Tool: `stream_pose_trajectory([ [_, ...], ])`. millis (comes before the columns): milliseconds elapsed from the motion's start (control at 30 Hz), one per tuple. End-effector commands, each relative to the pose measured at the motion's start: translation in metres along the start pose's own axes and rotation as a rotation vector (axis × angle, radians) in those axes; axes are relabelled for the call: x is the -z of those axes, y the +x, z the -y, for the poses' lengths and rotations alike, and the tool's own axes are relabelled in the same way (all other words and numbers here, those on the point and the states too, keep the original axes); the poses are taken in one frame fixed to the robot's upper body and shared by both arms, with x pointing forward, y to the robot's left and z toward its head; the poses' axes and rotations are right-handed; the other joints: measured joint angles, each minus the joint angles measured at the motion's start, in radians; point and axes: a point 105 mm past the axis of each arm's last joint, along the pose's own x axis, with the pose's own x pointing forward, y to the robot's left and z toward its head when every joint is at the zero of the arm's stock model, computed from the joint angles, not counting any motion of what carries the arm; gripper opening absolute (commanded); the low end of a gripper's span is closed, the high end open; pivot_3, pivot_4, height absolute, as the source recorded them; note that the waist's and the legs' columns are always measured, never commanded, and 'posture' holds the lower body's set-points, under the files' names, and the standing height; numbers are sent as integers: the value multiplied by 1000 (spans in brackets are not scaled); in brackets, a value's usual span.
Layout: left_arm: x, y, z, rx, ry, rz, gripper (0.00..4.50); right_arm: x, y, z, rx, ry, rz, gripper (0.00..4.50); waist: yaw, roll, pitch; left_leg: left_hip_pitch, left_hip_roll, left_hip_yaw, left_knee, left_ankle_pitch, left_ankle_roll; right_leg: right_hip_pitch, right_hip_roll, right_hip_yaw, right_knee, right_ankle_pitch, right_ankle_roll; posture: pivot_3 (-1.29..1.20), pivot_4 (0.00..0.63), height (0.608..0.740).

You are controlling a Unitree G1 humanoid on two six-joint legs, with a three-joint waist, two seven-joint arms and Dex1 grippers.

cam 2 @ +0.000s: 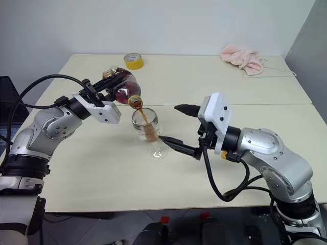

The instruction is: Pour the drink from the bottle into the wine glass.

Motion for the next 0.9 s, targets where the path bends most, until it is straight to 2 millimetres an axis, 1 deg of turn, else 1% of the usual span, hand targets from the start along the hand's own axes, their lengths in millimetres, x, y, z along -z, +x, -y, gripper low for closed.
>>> stream_pose_trajectory([
  [33,1,1,-25,-66,50,9,872,-10,-1,-5,-14,-37,37,4500,-1,0,0,0,0,0,0,0,0,0,0,0,0,0,0,0,150,740],
  [900,5,-1,-26,-69,69,10,872,-10,-1,-6,-18,-33,38,4500,-2,0,0,0,0,0,0,0,0,-1,0,0,2,0,0,0,150,740],
])
